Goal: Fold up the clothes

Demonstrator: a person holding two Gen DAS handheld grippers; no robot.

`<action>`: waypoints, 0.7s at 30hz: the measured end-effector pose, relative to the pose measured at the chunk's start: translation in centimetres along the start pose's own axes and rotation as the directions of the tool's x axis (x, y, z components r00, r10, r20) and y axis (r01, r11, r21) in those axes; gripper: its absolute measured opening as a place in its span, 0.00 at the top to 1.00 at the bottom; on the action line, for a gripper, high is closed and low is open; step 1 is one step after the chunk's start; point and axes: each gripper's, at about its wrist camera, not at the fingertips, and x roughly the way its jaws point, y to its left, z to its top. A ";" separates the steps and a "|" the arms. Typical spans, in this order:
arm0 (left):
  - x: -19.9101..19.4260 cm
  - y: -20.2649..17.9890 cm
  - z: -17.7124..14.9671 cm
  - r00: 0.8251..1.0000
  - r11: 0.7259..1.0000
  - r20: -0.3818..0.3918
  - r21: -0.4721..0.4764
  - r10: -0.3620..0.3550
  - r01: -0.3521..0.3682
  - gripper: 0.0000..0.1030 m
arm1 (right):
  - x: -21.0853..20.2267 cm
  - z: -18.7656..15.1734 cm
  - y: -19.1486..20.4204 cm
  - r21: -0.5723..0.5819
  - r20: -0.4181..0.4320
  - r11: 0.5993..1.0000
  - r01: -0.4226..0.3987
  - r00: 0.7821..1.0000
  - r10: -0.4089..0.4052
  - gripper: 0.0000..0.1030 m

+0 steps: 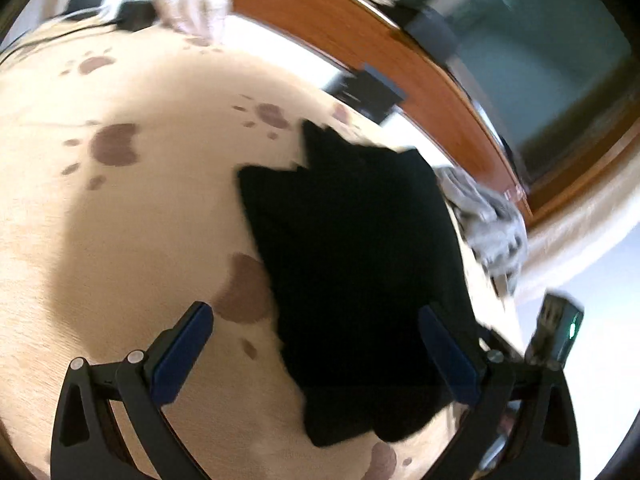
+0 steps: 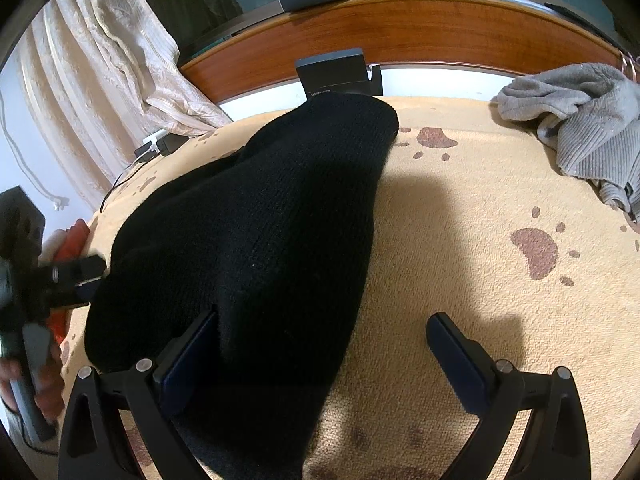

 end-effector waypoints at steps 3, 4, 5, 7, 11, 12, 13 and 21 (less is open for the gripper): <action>0.0 0.4 1.4 0.999 0.998 -0.017 -0.055 -0.038 0.037 0.00 | 0.0 0.0 0.0 0.001 0.000 1.000 0.000 1.000 0.000 0.00; 0.2 0.3 1.8 0.998 0.996 -0.025 -0.067 -0.055 0.053 0.00 | 0.0 0.0 0.0 0.001 0.000 1.000 0.000 1.000 0.000 0.00; 0.5 0.1 2.3 0.997 0.996 -0.035 -0.071 -0.065 0.062 0.00 | 0.0 0.0 0.0 0.001 0.000 1.000 0.000 1.000 0.000 0.00; 1.1 -0.4 3.4 0.996 0.995 -0.055 -0.071 -0.077 0.073 0.00 | 0.0 0.0 0.1 0.002 0.000 1.000 0.000 1.000 0.000 0.00; 3.1 -1.2 4.8 0.996 0.997 -0.079 -0.055 -0.052 0.048 0.00 | 0.1 0.1 0.0 0.003 0.000 1.000 -0.003 1.000 0.003 0.00; 3.4 -1.1 5.0 0.995 0.997 -0.081 -0.056 -0.052 0.047 0.00 | 0.1 0.1 0.0 0.003 0.000 1.000 -0.004 1.000 0.004 0.00; 3.7 -1.0 5.1 0.995 0.997 -0.084 -0.057 -0.053 0.048 0.00 | 0.1 0.1 0.0 0.004 0.000 1.000 -0.004 1.000 0.004 0.00; 5.2 -0.7 6.0 0.991 0.994 -0.085 -0.056 -0.101 0.097 0.00 | 0.1 0.1 0.0 0.004 0.000 1.000 -0.005 1.000 0.005 0.00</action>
